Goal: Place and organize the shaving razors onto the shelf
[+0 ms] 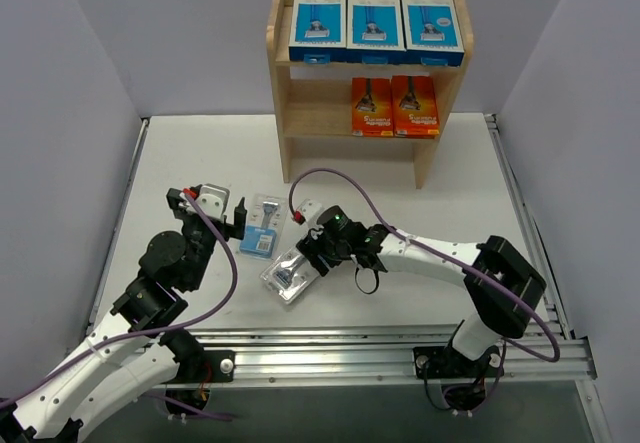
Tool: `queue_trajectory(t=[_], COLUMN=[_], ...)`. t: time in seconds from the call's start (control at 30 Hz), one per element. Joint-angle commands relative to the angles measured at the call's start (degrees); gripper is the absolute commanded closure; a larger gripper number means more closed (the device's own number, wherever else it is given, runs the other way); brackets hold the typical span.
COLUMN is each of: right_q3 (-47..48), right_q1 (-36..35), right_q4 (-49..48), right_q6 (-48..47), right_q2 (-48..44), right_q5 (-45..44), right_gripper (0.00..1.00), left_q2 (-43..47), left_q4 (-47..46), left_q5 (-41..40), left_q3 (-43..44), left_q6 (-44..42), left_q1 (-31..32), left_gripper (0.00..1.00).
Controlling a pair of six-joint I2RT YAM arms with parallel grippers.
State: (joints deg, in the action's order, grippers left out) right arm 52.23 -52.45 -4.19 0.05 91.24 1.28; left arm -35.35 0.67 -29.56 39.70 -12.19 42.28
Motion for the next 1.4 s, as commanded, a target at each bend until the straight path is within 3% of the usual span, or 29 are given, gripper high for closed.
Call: queue_trajectory(t=[0.0,0.07,0.1,0.2,0.43,0.53,0.67,0.9,0.93,1.07,1.1,1.27,1.37], right_q3=[0.2,1.6,2.2,5.6,9.5,8.2,5.7,6.7,7.2,12.3,13.4,16.8,19.0], right_q1=[2.8,6.5,7.8,11.0,11.2,11.0,11.0,11.1,11.1,10.3,8.3,0.2,-2.9], right_q4=[-3.1,-1.7,-1.1,3.1,2.8,0.2,-2.8,-1.4,-0.6,6.0,7.2,11.3,11.6], right_q6=[-17.2,-19.6,-20.4,-23.6,-20.5,-18.3,-16.6,-10.9,-5.6,12.7,16.3,36.7,40.1], right_q2=[-5.8,-7.1,-7.0,-5.2,-1.2,-2.3,-4.8,-5.5,-4.8,-0.8,0.5,5.0,9.2], right_q5=[6.1,10.6,14.1,16.7,3.6,1.8,3.2,-2.0,-4.5,-10.3,-12.2,-24.1,-25.4], right_gripper=[0.90,0.80,0.63,0.40,0.29,0.25,0.02,0.03,0.07,0.39,0.42,0.41,0.41], left_q2=[0.5,0.2,0.0,0.1,-0.2,-0.3,-0.5,-0.5,-0.5,-0.3,-0.2,0.5,0.8], left_q4=[-1.0,-0.9,-0.9,-0.8,-0.8,-0.8,-0.8,-0.8,-0.8,-0.8,-0.8,-0.8,-0.8], left_q5=[0.6,1.1,1.2,1.5,1.3,1.3,1.4,1.5,1.5,1.3,1.2,2.0,2.1], left_q3=[2.0,2.0,2.2,2.2,2.1,2.2,2.1,2.2,2.1,2.2,2.2,2.6,2.7], left_q6=[0.5,0.7,0.8,0.9,1.0,1.0,1.1,1.2,1.2,1.2,1.3,1.7,2.0], left_q1=[-0.2,-0.2,-0.1,-0.2,0.0,0.0,0.1,0.1,0.1,0.1,0.0,0.0,0.2], left_gripper=[0.06,0.06,0.06,0.06,0.06,0.06,0.06,0.06,0.06,0.06,0.06,0.06,0.06])
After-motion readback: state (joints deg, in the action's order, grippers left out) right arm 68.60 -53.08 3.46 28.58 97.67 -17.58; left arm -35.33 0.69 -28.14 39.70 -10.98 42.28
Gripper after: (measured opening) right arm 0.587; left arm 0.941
